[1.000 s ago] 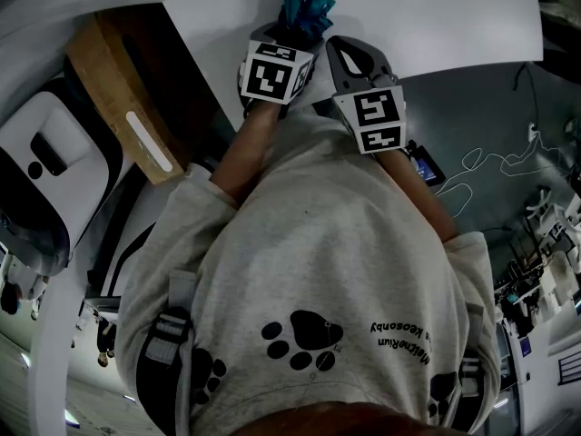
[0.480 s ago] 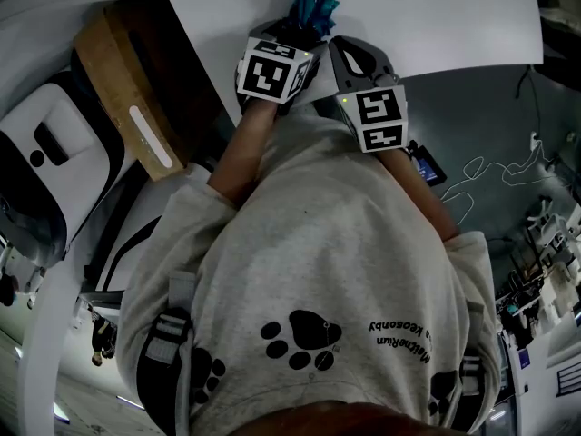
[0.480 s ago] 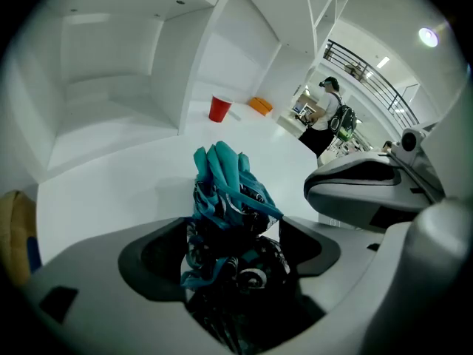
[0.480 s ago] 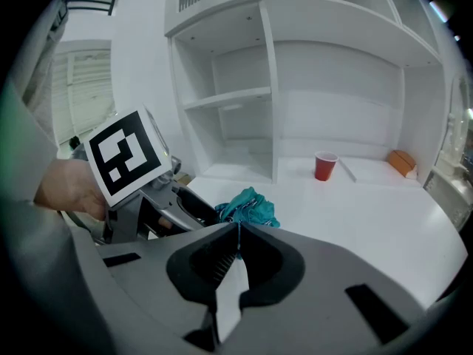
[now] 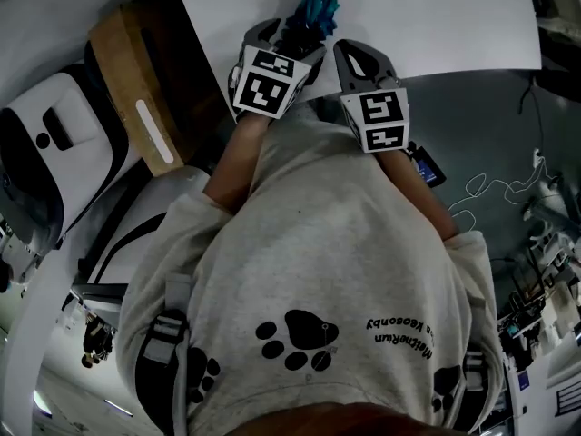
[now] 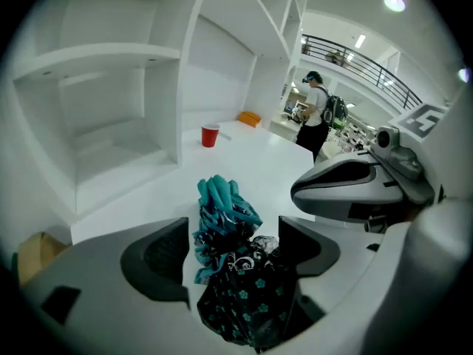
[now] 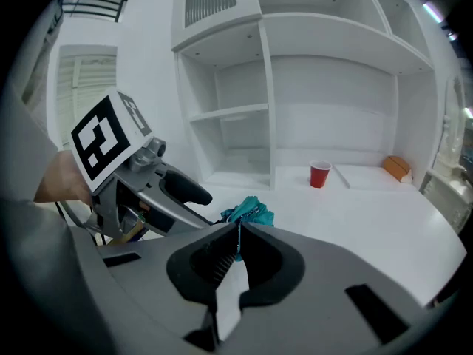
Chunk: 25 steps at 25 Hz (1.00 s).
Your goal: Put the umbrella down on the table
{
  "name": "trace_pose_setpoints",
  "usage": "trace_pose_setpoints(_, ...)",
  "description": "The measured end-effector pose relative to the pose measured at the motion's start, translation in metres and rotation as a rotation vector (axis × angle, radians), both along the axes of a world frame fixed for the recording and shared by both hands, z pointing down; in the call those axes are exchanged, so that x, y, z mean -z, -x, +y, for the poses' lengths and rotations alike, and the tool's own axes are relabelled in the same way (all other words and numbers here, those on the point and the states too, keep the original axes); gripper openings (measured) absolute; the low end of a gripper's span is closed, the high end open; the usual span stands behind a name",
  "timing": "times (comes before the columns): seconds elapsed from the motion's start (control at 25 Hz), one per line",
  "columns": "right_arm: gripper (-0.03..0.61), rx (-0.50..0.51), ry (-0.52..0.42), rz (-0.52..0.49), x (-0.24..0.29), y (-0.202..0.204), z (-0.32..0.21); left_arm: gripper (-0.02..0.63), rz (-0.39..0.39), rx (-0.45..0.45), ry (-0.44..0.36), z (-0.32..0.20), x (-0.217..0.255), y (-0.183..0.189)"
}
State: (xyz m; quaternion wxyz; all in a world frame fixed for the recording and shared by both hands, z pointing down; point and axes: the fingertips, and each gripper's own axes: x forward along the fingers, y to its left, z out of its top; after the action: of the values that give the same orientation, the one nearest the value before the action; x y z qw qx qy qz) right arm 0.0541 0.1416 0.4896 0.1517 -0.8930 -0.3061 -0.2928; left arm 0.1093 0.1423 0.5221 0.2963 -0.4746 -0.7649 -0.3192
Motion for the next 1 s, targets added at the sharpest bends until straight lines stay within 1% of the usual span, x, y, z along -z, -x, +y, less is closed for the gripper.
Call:
trace_pose_setpoints(0.04,0.034,0.000,0.008,0.005,0.003,0.001,-0.001,0.365,0.006,-0.020,0.022,-0.002,0.005,0.003)
trace_pose_setpoints(0.12,0.034,0.001,0.021,0.020,0.009,0.002,-0.004,0.365,-0.007,-0.051,0.067,-0.006,0.016,0.011)
trace_pose_setpoints(0.24,0.034,0.003,0.042,0.044,0.024,0.010,-0.009,0.351,-0.018,-0.059,0.126,-0.012,0.037,0.023)
trace_pose_setpoints(0.28,0.034,0.006,0.051,0.052,0.030,0.013,-0.010,0.305,-0.009,-0.053,0.149,-0.013,0.044,0.025)
trace_pose_setpoints(0.32,0.034,0.010,0.058,0.061,0.036,0.015,-0.011,0.176,0.002,-0.042,0.177,-0.013,0.052,0.027)
trace_pose_setpoints(0.36,0.034,0.013,0.062,0.072,0.041,0.017,-0.012,0.114,0.009,-0.033,0.205,-0.013,0.059,0.029)
trace_pose_setpoints(0.44,0.034,0.015,0.065,0.093,0.050,0.021,-0.018,0.107,0.000,-0.024,0.239,-0.018,0.071,0.035)
trace_pose_setpoints(0.52,0.034,0.017,0.076,0.104,0.059,0.029,-0.024,0.061,-0.005,-0.007,0.263,-0.026,0.084,0.041)
trace_pose_setpoints(0.64,0.034,0.035,0.119,0.126,0.073,0.038,-0.022,0.031,-0.010,0.033,0.329,-0.027,0.109,0.047)
trace_pose_setpoints(0.84,0.034,0.076,0.143,0.185,0.096,0.051,-0.036,0.018,-0.033,0.113,0.396,-0.045,0.138,0.059)
trace_pose_setpoints(1.0,0.034,0.114,0.194,0.239,0.120,0.060,-0.049,0.018,-0.042,0.212,0.473,-0.064,0.163,0.065)
